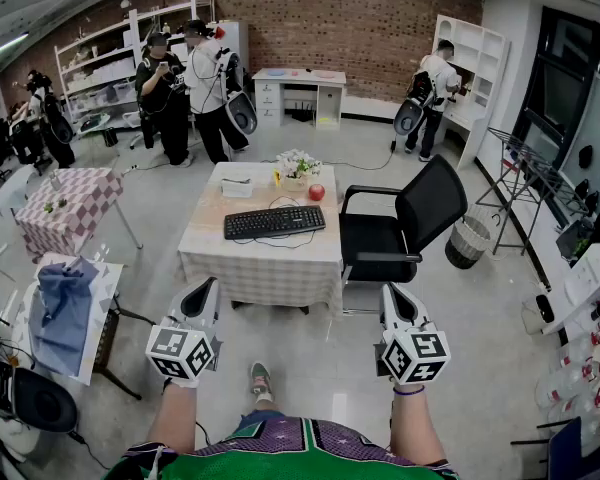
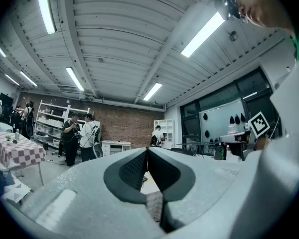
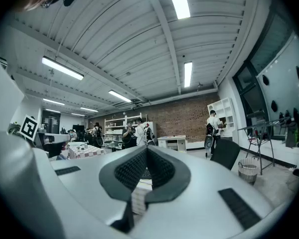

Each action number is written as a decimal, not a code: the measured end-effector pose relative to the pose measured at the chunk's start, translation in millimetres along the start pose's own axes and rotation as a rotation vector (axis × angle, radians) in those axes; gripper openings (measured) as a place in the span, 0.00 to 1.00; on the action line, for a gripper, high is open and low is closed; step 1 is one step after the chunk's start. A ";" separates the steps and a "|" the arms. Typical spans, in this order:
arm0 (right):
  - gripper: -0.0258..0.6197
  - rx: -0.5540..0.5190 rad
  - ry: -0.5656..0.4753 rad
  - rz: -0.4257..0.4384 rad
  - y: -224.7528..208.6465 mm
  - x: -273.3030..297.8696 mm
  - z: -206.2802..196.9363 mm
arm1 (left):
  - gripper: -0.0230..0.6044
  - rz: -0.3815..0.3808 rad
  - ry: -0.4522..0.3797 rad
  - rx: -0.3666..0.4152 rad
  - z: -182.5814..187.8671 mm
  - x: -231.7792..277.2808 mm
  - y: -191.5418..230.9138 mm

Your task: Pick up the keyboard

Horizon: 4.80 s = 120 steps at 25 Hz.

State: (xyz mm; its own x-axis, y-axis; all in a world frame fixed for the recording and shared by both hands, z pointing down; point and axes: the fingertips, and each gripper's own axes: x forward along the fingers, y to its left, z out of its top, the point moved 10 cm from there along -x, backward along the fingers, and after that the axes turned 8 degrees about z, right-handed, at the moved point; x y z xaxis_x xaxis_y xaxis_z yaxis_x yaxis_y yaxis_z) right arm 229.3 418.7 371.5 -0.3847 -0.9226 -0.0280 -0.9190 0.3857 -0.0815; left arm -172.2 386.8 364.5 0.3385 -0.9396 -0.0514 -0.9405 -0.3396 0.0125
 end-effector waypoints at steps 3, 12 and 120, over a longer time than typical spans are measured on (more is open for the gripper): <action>0.04 -0.006 0.001 -0.001 -0.5 4.8 1.1 | 0.07 0.007 0.001 0.001 0.4 1.6 3.2; 0.04 -0.015 0.007 0.011 4.0 14.2 -0.9 | 0.07 0.024 0.005 -0.003 -1.8 -2.8 12.9; 0.36 -0.060 0.073 0.251 -194.2 597.8 32.2 | 0.41 0.003 0.098 0.007 -25.7 536.5 237.9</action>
State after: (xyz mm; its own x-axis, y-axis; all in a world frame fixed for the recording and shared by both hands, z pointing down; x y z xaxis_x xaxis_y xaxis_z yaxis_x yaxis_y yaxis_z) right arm 180.6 -208.0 338.5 -0.6041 -0.7963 0.0327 -0.7969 0.6037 -0.0217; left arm -213.6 -199.2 365.6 0.3366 -0.9405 0.0463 -0.9416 -0.3368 0.0056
